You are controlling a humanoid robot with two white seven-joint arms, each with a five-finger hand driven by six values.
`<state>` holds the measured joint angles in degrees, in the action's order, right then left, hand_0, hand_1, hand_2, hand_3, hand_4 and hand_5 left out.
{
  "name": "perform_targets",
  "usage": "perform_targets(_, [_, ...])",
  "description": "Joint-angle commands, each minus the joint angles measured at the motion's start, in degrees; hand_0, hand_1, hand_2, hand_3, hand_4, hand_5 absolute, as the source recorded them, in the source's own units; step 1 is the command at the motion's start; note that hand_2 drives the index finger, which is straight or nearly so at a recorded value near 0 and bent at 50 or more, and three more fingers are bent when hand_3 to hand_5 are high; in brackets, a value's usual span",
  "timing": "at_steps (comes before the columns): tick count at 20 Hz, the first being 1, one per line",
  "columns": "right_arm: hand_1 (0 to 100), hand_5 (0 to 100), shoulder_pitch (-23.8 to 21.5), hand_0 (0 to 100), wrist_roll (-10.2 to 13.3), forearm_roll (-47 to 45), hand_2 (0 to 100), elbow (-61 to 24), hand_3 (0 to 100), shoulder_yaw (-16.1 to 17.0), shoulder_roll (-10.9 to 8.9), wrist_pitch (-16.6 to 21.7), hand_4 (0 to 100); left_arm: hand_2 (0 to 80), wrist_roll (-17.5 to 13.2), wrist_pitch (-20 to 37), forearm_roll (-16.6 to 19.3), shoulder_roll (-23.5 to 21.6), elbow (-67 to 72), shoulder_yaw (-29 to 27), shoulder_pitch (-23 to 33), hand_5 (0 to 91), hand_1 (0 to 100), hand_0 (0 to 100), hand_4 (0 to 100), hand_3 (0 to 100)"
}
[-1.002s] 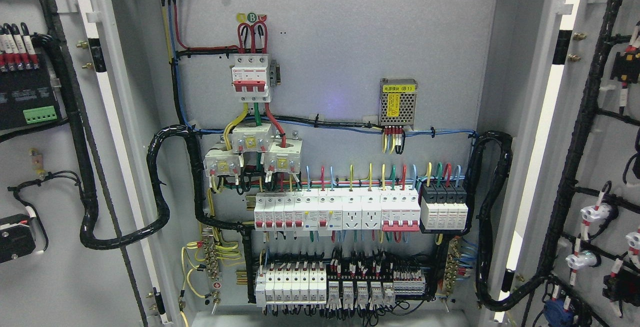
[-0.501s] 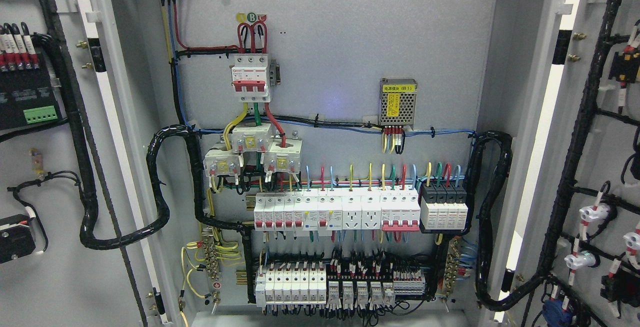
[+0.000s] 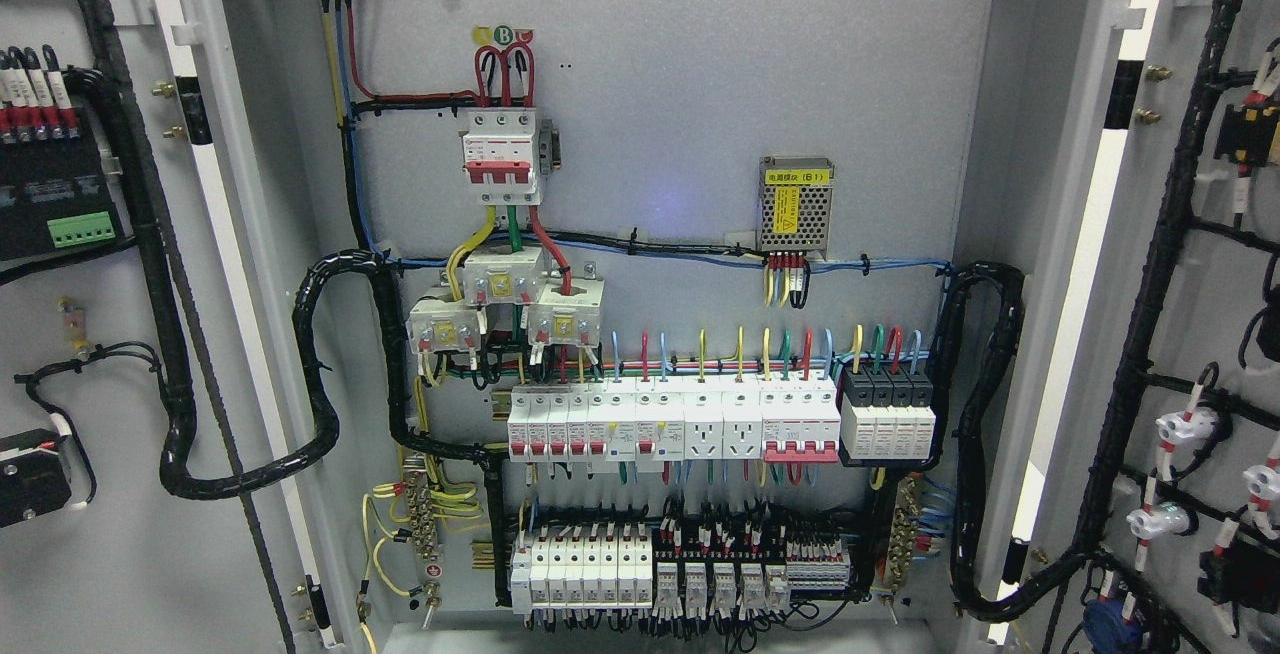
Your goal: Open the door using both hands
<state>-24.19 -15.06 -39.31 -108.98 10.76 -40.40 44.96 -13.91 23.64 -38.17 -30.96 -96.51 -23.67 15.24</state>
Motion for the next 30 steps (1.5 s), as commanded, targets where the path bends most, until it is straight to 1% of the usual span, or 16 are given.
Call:
perform_targets(1, [0,0,0.1,11,0.03,1.43,0,-1.41,0,-1.88,-0.47,42.57,0,0.0,0.03,0.01,-0.06,0.63,-7.11,2.22,1.81,0.0,0,0,3,0])
perform_targets(4, [0,0,0.19,11,0.03,2.92,0,-1.59,0,-3.19,-0.47,42.49,0,0.0,0.03,0.09,-0.06,0.72,-7.38,3.45,1.9,0.0,0,0,3,0])
perform_targets(9, [0,0,0.54,11,0.12,6.0,0,-1.59,0,-7.41,-0.29,42.4,0,0.0,0.03,0.09,0.29,0.72,-7.73,4.42,2.69,0.0,0,0,3,0])
perform_targets(15, [0,0,1.78,11,0.3,6.35,0,-1.24,0,-14.61,0.06,41.87,0,0.0,0.03,0.09,0.64,0.72,-9.66,6.09,4.35,0.0,0,0,3,0])
perform_targets(18, [0,0,1.86,11,0.3,6.36,0,-0.01,0,-18.83,0.59,40.12,0,0.0,0.03,0.44,1.16,0.72,-9.84,8.11,5.93,0.0,0,0,3,0])
perform_targets(19, [0,0,1.86,11,0.38,6.44,0,0.6,0,-20.23,0.85,39.07,0,0.0,0.03,0.45,1.95,0.72,-9.75,9.42,6.72,0.0,0,0,3,0])
perform_targets(22, [0,0,1.69,11,0.39,6.53,0,2.1,0,-22.79,3.48,35.03,0,0.0,0.03,0.45,5.9,2.65,-9.75,13.2,9.36,0.0,0,0,3,0])
perform_targets(23, [0,0,1.69,11,0.47,6.88,0,2.71,0,-23.15,4.53,33.71,0,0.0,0.03,0.45,7.39,3.96,-9.75,14.17,10.24,0.0,0,0,3,0])
perform_targets(24, [0,0,1.6,11,0.39,7.32,0,3.41,0,-23.32,6.02,32.31,0,0.0,0.03,0.45,9.24,5.02,-9.75,15.31,11.2,0.0,0,0,3,0])
perform_targets(25, [0,0,1.51,11,0.38,7.67,0,3.68,0,-23.41,6.91,31.51,0,0.0,0.03,0.45,10.47,5.64,-9.66,16.02,11.73,0.0,0,0,3,0])
perform_targets(26, [0,0,1.43,11,0.47,8.46,0,4.21,0,-24.28,7.35,30.72,0,0.0,0.03,0.36,11.96,6.78,-9.66,16.64,12.52,0.0,0,0,3,0])
perform_targets(27, [0,0,1.42,11,0.47,8.99,0,4.91,0,-25.6,7.36,30.19,0,0.0,0.03,0.44,13.28,7.83,-9.66,17.42,13.49,0.0,0,0,3,0])
perform_targets(30, [0,0,1.34,11,0.47,9.26,0,6.93,0,-28.85,7.53,29.92,0,0.0,0.03,0.36,16.45,9.59,-9.58,19.71,15.51,0.0,0,0,3,0])
